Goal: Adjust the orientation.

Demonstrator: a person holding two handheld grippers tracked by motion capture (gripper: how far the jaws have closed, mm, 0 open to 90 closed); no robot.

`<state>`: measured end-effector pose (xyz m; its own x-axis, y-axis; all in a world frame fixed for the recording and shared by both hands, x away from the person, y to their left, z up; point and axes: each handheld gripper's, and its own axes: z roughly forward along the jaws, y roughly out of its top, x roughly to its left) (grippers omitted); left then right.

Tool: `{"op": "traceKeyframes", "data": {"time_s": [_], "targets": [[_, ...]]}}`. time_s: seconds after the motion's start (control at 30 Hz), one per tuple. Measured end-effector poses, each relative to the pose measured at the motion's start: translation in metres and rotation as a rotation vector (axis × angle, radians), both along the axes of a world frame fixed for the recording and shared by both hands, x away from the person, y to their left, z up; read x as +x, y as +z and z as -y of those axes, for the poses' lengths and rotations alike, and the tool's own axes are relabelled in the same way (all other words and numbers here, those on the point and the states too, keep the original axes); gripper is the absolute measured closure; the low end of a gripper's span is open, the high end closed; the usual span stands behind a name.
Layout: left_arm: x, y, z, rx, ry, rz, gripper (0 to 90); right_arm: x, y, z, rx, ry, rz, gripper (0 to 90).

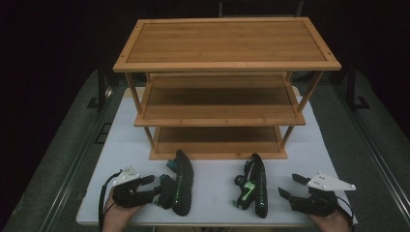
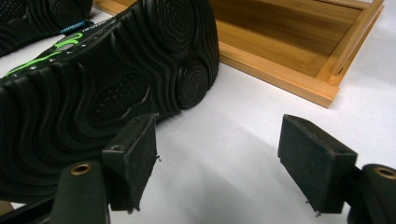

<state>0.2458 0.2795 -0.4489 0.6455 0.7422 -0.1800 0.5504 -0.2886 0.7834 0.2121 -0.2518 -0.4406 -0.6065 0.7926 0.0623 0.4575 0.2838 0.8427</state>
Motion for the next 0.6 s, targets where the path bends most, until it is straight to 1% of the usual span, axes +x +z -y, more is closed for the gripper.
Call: {"op": "traceKeyframes", "data": {"time_s": [0.13,0.2,0.27,0.3,0.37,0.47,0.6], "targets": [[0.002,0.0,0.003,-0.007,-0.008,-0.009,47.4,0.0,0.0,0.0,-0.002,0.004,0.0,27.6],[0.007,-0.002,0.006,-0.005,-0.018,-0.038,47.3,0.0,0.0,-0.001,-0.003,0.007,0.001,27.6],[0.01,-0.002,0.009,-0.008,-0.019,-0.046,47.4,0.0,0.0,-0.001,-0.006,0.01,0.002,27.6],[0.011,-0.002,0.01,-0.013,-0.021,-0.042,47.5,0.0,-0.001,-0.002,-0.006,0.012,0.002,27.6],[0.011,0.001,0.012,-0.024,-0.03,-0.049,48.5,0.001,-0.001,-0.003,-0.01,0.016,0.001,27.6],[0.01,0.003,0.016,-0.009,-0.047,-0.036,50.1,0.0,-0.001,-0.004,-0.013,0.017,0.003,27.6],[0.009,0.004,0.018,-0.006,-0.052,-0.031,50.9,0.001,-0.001,-0.004,-0.013,0.017,0.003,27.6]]}}
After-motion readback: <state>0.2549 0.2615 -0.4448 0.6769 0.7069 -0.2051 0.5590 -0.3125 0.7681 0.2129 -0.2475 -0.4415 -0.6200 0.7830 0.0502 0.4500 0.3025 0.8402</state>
